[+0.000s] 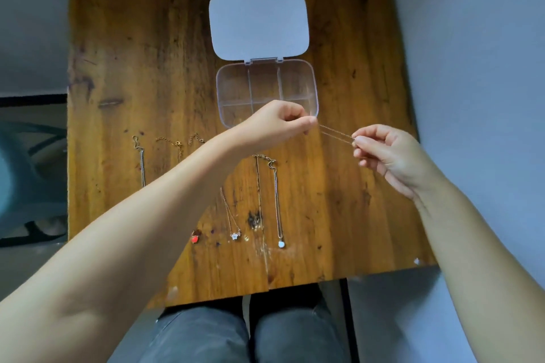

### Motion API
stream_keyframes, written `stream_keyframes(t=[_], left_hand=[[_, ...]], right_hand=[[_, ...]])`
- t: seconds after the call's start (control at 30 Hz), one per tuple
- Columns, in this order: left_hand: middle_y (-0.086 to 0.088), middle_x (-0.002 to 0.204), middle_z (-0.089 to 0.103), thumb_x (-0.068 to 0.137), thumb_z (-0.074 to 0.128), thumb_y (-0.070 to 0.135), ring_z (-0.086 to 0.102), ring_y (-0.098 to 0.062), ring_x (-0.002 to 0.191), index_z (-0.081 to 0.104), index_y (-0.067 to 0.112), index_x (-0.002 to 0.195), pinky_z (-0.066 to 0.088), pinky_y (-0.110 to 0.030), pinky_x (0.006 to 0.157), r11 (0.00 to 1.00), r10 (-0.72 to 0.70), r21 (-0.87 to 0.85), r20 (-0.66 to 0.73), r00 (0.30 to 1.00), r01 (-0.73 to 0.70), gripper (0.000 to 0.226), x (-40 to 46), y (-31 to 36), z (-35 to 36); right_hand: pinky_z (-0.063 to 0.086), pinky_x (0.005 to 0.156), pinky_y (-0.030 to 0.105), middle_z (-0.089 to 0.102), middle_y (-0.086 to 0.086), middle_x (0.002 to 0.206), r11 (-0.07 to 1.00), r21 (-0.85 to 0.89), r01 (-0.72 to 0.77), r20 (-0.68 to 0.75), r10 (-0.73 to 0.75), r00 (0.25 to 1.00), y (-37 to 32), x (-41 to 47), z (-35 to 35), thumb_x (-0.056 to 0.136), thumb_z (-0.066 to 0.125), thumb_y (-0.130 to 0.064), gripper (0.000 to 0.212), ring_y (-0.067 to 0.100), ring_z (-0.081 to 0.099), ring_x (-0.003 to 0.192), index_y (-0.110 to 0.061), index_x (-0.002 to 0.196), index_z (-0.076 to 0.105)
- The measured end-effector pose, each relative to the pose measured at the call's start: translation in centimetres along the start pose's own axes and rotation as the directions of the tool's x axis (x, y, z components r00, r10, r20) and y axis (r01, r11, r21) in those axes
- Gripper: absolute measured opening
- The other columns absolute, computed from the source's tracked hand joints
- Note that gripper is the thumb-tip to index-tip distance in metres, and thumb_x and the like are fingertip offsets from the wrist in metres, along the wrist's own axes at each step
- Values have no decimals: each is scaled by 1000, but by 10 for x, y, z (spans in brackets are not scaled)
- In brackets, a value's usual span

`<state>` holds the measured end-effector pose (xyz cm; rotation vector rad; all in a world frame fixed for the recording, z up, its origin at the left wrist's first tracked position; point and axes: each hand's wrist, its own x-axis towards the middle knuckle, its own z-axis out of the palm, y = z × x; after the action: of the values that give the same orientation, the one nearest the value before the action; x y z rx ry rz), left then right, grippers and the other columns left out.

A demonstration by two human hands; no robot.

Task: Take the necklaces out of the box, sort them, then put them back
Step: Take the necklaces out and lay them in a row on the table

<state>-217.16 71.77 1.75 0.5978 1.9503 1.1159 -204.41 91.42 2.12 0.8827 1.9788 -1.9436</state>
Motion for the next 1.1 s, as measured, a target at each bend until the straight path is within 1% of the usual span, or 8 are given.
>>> stream_keyframes(t=[0.23,0.37,0.53,0.6,0.73,0.83,0.93,1.1], left_hand=[[5,55,46,89,56,45,44,-1,46,52,22,55,36,-13,47,976,-53,217,188,981,11,41,40,26,10],[3,59,46,90,57,38,46,-10,54,52,12,63,36,-13,45,914,-2,390,275,961,-110,37,63,29,39],[-11,101,60,96,48,26,58,-31,94,58,9,99,53,-40,70,478,41,856,204,978,-199,20,78,0,82],[-13,114,55,96,50,16,54,-31,100,53,8,119,53,-39,69,344,54,914,210,976,-215,25,79,-15,92],[-14,121,49,89,61,11,47,-28,102,48,9,122,39,-33,60,208,203,942,221,954,-263,36,78,-34,93],[-14,126,45,89,59,11,45,-28,108,44,10,125,45,-35,70,258,252,924,217,943,-282,38,70,-37,89],[-14,124,49,95,48,18,47,-30,110,45,11,124,50,-40,80,438,276,854,169,946,-280,30,45,-40,73],[-9,102,58,92,50,21,53,-28,95,53,10,104,48,-38,66,742,237,666,-165,957,-69,17,-34,-81,18]], right_hand=[[51,56,23,69,4,76,926,192,-325,-296,371,880,104,-58,16,89,62,-11,6,10,67,64,-13,87,67],[50,57,25,71,4,75,903,189,-387,-370,430,823,137,-81,54,89,60,-14,6,14,65,65,-13,86,66],[40,46,8,67,-4,73,910,-98,-403,-464,316,828,146,-84,84,91,55,-21,12,6,62,61,-22,79,57],[38,43,8,63,-7,71,894,-218,-392,-471,255,844,148,-83,83,92,56,-22,14,4,59,60,-22,78,53],[40,48,18,57,-10,68,824,-404,-396,-439,205,875,148,-82,76,92,57,-29,13,5,55,60,-19,85,54],[46,53,22,65,-4,75,862,-331,-384,-412,234,881,142,-81,64,94,53,-31,13,10,59,62,-18,92,57],[41,52,17,66,-5,76,892,-289,-347,-413,211,886,125,-74,51,98,44,-28,16,9,58,61,-21,98,58],[40,40,8,65,-7,77,891,-399,-217,-349,71,934,79,-42,67,98,42,-22,18,8,58,59,-24,95,60]])
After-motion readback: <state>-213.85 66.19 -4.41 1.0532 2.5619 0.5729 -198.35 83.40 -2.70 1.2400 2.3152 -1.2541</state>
